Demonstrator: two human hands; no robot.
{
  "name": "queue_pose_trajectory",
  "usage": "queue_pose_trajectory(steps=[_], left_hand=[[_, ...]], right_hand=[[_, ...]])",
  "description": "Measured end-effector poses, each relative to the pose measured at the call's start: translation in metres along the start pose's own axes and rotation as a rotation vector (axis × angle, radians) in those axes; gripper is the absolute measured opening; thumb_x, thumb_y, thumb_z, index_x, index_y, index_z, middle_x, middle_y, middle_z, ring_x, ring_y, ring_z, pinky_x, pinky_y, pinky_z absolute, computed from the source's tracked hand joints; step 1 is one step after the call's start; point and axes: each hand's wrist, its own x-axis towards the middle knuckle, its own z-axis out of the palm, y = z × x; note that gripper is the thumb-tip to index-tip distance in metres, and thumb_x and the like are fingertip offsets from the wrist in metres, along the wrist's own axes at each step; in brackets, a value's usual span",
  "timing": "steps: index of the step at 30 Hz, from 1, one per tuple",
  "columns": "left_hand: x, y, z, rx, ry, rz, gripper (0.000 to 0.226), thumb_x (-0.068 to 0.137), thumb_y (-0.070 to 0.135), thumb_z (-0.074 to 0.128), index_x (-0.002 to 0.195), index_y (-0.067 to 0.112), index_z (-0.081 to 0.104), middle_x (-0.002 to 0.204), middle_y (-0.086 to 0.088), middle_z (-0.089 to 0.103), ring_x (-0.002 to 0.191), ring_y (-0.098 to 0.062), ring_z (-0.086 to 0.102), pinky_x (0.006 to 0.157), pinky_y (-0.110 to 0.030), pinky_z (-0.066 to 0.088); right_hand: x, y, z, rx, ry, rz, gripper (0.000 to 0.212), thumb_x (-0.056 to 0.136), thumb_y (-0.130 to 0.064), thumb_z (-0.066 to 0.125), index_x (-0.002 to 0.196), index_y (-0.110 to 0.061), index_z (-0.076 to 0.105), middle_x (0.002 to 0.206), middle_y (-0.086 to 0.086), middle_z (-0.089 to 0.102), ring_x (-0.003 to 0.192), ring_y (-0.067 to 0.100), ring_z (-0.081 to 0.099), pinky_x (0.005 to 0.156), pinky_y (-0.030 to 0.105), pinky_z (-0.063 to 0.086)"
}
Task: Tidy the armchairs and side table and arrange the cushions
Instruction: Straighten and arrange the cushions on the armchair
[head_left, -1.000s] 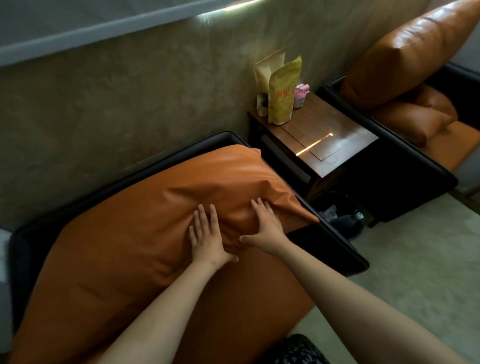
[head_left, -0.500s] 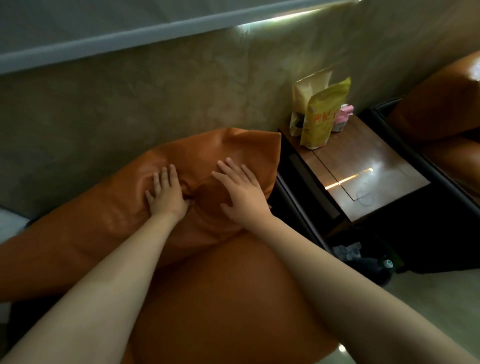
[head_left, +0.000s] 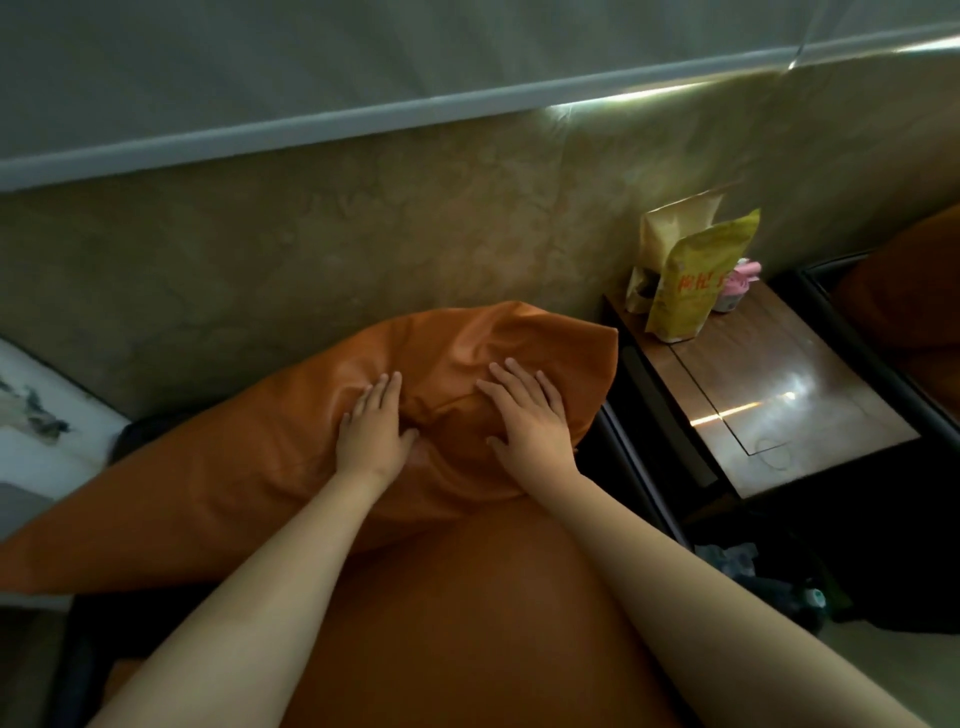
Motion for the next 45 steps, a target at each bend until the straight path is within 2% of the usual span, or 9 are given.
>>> queue_pose_trajectory(steps=[6,9,13,20,26,30,36,41,45], left_hand=[[-0.025,0.007,-0.006,-0.057,0.038,0.036,0.075,0.094,0.038,0.055,0.153,0.022,0.011,0.161,-0.001,0.010,0.148,-0.021,0.012,0.116,-0.040,0.024],[-0.041,0.030,-0.007,-0.012,0.119,0.192,0.093,0.086,0.043,0.065,0.153,0.022,0.004,0.162,-0.001,0.002,0.149,-0.020,0.004,0.118,-0.037,0.015],[-0.053,0.080,-0.006,-0.002,0.061,0.396,0.111,0.079,0.048,0.070,0.152,0.021,-0.009,0.161,0.002,-0.011,0.147,-0.014,-0.012,0.119,-0.034,0.000],[-0.054,0.136,0.008,-0.068,-0.051,0.523,0.116,0.074,0.050,0.075,0.152,0.026,-0.007,0.161,0.005,-0.012,0.147,-0.013,-0.011,0.121,-0.040,0.004],[-0.061,0.172,0.043,0.019,-0.377,0.540,0.091,0.080,0.043,0.071,0.151,0.038,0.014,0.161,0.008,-0.008,0.147,-0.014,-0.012,0.115,-0.054,-0.006],[-0.063,0.169,0.065,0.170,-0.528,0.506,0.067,0.083,0.050,0.064,0.143,0.038,0.038,0.162,0.006,0.006,0.148,-0.015,-0.006,0.112,-0.061,-0.011],[-0.064,0.153,0.068,0.252,-0.547,0.615,0.086,0.073,0.061,0.069,0.146,0.041,0.030,0.161,0.010,0.004,0.148,-0.011,-0.006,0.114,-0.056,-0.012],[-0.064,0.141,0.067,0.082,-0.400,0.648,0.037,0.093,0.040,0.054,0.129,0.037,0.056,0.155,0.010,0.031,0.146,-0.007,0.014,0.117,-0.045,-0.006],[-0.062,0.129,0.064,-0.037,-0.331,0.623,0.028,0.096,0.035,0.051,0.117,0.026,0.066,0.142,0.001,0.052,0.139,-0.008,0.034,0.118,-0.033,0.007]], right_hand=[[-0.016,-0.007,-0.007,0.015,0.016,0.054,0.064,0.076,-0.014,0.070,0.137,-0.019,0.049,0.152,0.000,0.036,0.147,0.018,0.017,0.117,0.032,-0.007],[-0.021,-0.013,-0.017,0.056,0.098,0.108,0.059,0.079,-0.013,0.067,0.136,-0.017,0.050,0.151,0.002,0.038,0.146,0.018,0.020,0.117,0.032,-0.002],[-0.025,-0.012,-0.036,0.086,0.176,0.190,0.051,0.085,-0.009,0.061,0.134,-0.017,0.051,0.150,0.003,0.040,0.146,0.016,0.021,0.118,0.032,0.001],[-0.054,0.021,-0.074,0.049,0.284,0.393,0.056,0.083,-0.016,0.066,0.136,-0.020,0.049,0.151,0.002,0.039,0.147,0.017,0.019,0.120,0.037,0.004],[-0.101,0.065,-0.071,0.364,-0.051,0.866,0.077,0.084,-0.042,0.069,0.146,-0.012,0.034,0.150,0.007,0.038,0.137,0.023,0.037,0.110,0.038,0.034],[-0.128,0.080,-0.059,0.502,-0.186,0.949,0.071,0.089,-0.042,0.063,0.146,-0.013,0.033,0.148,0.008,0.039,0.133,0.026,0.042,0.103,0.037,0.039],[-0.120,0.087,-0.040,0.564,-0.217,0.982,0.068,0.090,-0.045,0.059,0.146,-0.013,0.035,0.144,0.010,0.044,0.127,0.028,0.047,0.100,0.039,0.041],[-0.103,0.087,-0.022,0.501,-0.309,1.024,0.077,0.088,-0.057,0.054,0.144,-0.010,0.034,0.143,0.016,0.042,0.129,0.035,0.044,0.103,0.047,0.041],[-0.087,0.081,-0.020,0.438,-0.351,1.027,0.076,0.089,-0.058,0.052,0.144,-0.010,0.032,0.143,0.017,0.040,0.129,0.037,0.042,0.104,0.048,0.040]])
